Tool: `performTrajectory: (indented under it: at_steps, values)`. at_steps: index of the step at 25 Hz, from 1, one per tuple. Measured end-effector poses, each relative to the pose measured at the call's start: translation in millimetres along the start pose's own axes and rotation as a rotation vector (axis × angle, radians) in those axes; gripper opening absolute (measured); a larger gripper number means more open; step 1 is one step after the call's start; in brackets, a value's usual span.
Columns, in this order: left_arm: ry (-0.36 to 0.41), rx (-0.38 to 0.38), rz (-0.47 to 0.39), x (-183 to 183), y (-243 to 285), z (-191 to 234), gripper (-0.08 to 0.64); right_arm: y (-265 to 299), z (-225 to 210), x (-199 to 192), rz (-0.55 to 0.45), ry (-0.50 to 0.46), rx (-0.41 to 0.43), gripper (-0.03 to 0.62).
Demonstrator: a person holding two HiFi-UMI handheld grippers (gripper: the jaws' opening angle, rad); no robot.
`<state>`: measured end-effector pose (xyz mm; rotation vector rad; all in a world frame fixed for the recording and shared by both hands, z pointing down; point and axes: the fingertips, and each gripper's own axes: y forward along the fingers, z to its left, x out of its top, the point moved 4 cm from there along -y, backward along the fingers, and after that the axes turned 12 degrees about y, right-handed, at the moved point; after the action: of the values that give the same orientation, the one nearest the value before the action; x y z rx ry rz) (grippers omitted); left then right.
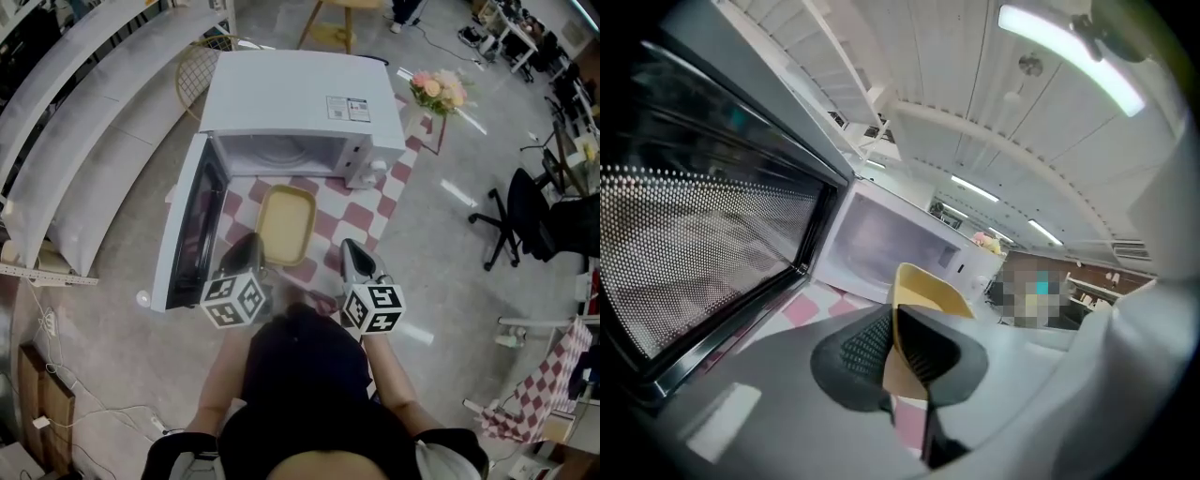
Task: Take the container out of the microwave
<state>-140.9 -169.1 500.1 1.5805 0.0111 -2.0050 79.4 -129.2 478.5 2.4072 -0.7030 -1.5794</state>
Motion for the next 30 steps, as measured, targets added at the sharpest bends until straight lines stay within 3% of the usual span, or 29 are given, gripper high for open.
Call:
performTrajectory:
  at_steps: [17,30]
  values:
    - [0.114,-0.030,-0.046,-4.7,-29.7,0.6,0.028,-20.2,1.4,0.2,-0.051,-0.034,0.017,0.000]
    - [0.071,-0.041,-0.036,-9.6,-31.3,3.0,0.028,-19.9,3.7,-7.3,-0.020,-0.053,0.034,-0.002]
